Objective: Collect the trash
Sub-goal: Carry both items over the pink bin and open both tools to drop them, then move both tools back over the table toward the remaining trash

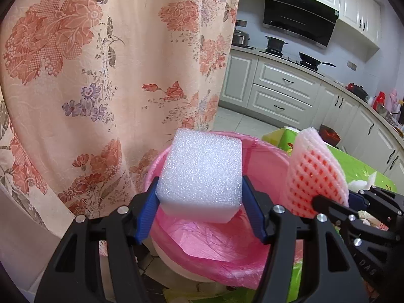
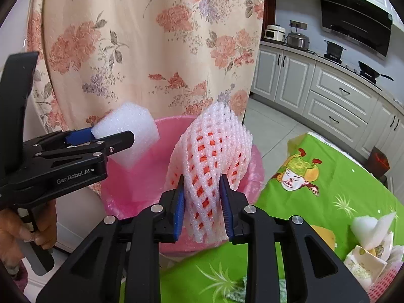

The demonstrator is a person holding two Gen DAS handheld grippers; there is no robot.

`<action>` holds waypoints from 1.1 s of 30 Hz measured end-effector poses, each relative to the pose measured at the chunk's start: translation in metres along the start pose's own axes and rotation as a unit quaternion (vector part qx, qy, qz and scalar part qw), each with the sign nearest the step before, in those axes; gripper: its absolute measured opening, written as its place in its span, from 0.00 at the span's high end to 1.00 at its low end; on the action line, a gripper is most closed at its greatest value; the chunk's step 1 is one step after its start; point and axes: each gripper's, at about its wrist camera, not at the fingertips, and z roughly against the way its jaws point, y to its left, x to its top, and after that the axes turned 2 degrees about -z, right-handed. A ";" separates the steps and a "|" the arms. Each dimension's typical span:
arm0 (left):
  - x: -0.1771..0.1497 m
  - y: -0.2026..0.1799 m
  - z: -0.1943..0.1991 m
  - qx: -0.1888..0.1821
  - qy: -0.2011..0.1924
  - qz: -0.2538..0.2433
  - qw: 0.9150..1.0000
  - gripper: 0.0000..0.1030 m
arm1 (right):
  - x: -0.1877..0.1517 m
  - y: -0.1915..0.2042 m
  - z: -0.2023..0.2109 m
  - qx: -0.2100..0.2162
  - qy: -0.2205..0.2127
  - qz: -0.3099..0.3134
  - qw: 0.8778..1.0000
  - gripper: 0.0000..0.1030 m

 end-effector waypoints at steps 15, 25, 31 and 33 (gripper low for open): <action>-0.009 0.015 0.000 0.009 -0.007 0.004 1.000 0.28 | -0.006 -0.008 0.004 0.024 -0.024 -0.031 0.999 0.41; -0.022 -0.008 0.040 0.024 -0.053 -0.016 0.998 0.05 | -0.051 -0.042 0.070 0.037 -0.062 -0.046 0.996 0.32; -0.050 -0.062 0.059 0.009 -0.073 -0.035 0.997 0.05 | -0.098 -0.090 0.112 0.004 -0.075 -0.089 0.993 0.29; -0.063 -0.083 0.059 -0.003 -0.071 -0.033 0.997 0.05 | -0.114 -0.107 0.125 -0.014 -0.075 -0.100 0.992 0.28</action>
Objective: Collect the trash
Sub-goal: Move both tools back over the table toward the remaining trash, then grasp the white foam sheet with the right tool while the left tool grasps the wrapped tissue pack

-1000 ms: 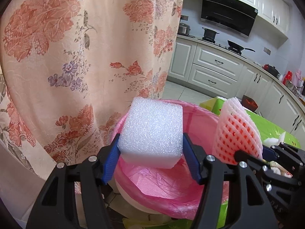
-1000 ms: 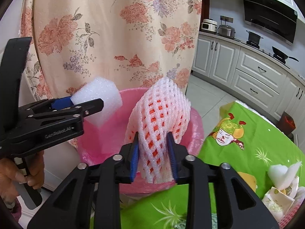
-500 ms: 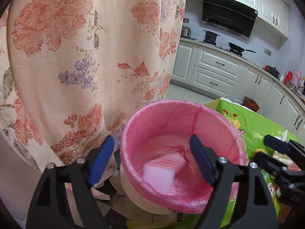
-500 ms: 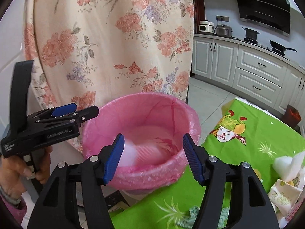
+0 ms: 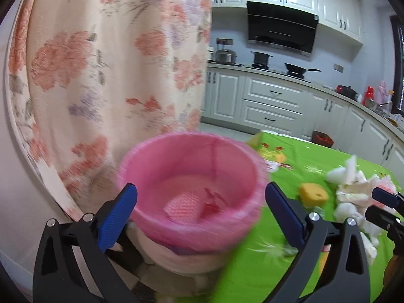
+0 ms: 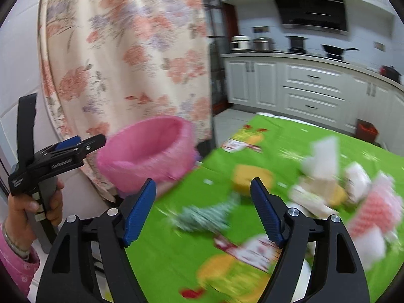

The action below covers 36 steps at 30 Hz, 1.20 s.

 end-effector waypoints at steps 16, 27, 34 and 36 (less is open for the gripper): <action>-0.098 -0.164 0.013 -0.097 0.048 -0.053 0.993 0.05 | -0.081 -0.120 0.079 -0.141 -0.022 -0.101 0.985 0.27; -0.112 -0.165 0.008 -0.093 0.067 -0.042 0.993 0.05 | -0.081 -0.148 0.043 -0.166 -0.004 -0.172 0.971 0.25; -0.117 -0.176 0.016 -0.099 0.062 -0.059 0.991 0.05 | -0.081 -0.146 0.029 -0.196 0.015 -0.149 0.969 0.43; -0.117 -0.179 0.019 -0.104 0.061 -0.063 0.991 0.05 | -0.083 -0.147 0.034 -0.185 0.017 -0.153 0.971 0.49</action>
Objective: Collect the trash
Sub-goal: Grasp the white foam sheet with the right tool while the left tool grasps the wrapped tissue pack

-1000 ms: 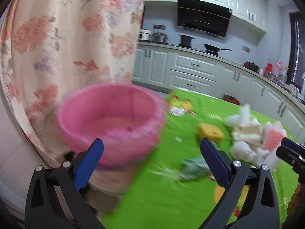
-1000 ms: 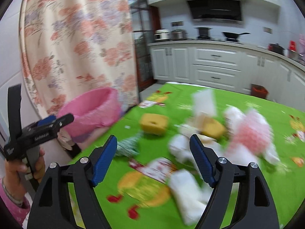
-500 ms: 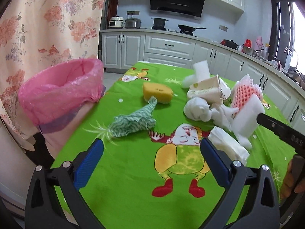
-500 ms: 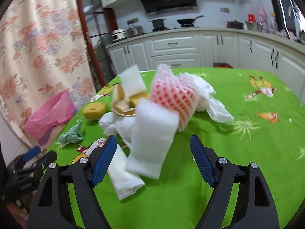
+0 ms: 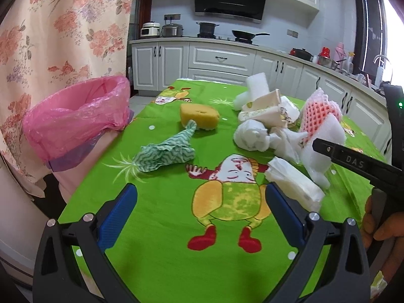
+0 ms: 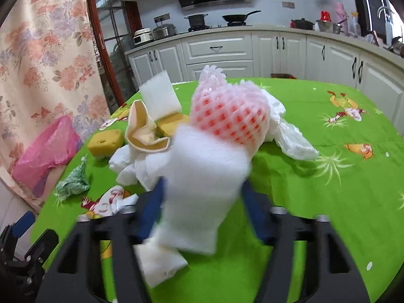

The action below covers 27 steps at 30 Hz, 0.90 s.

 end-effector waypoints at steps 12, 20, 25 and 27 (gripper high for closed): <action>0.019 -0.035 -0.013 -0.044 0.016 0.000 0.999 0.05 | 0.000 -0.035 0.063 0.014 -0.061 -0.014 0.998 0.50; 0.029 -0.095 -0.049 -0.032 0.042 -0.021 0.998 0.05 | -0.005 -0.060 0.090 0.009 -0.087 -0.031 0.996 0.50; 0.029 -0.123 -0.073 0.007 0.070 -0.062 0.996 0.05 | -0.006 -0.076 0.096 0.006 -0.095 -0.051 0.994 0.50; 0.024 -0.128 -0.079 0.014 0.084 -0.075 0.994 0.05 | -0.007 -0.078 0.097 0.004 -0.097 -0.053 0.994 0.50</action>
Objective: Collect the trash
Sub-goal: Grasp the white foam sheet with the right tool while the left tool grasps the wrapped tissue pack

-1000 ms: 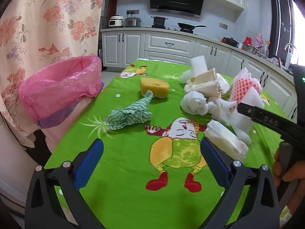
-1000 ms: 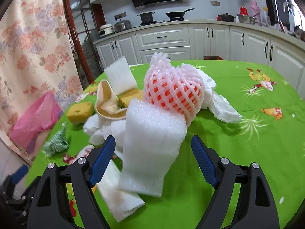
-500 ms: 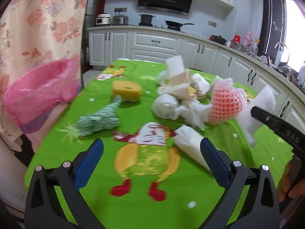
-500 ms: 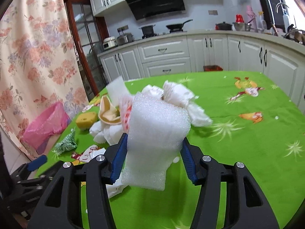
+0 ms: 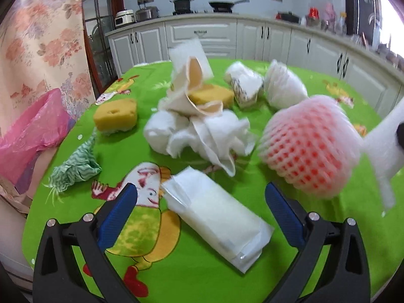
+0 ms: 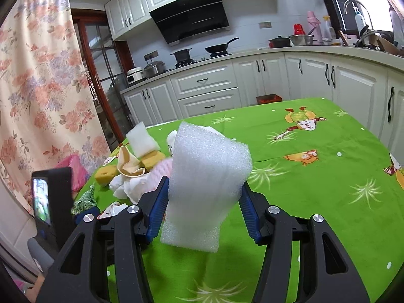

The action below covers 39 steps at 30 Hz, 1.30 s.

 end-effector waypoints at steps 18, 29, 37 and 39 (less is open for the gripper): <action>-0.026 0.076 0.013 -0.012 0.005 0.041 0.999 0.13 | -0.012 0.041 -0.001 0.033 0.002 0.045 0.998 0.50; -0.025 0.041 0.000 -0.079 0.018 -0.030 0.996 0.44 | -0.010 0.034 0.001 0.020 -0.003 0.035 0.999 0.50; -0.025 0.035 0.022 -0.099 -0.018 -0.036 0.994 0.70 | -0.007 0.034 0.010 0.027 -0.021 0.040 0.999 0.50; -0.024 0.036 0.030 -0.098 -0.031 -0.034 0.994 0.70 | -0.006 0.037 0.015 0.031 -0.027 0.046 0.998 0.50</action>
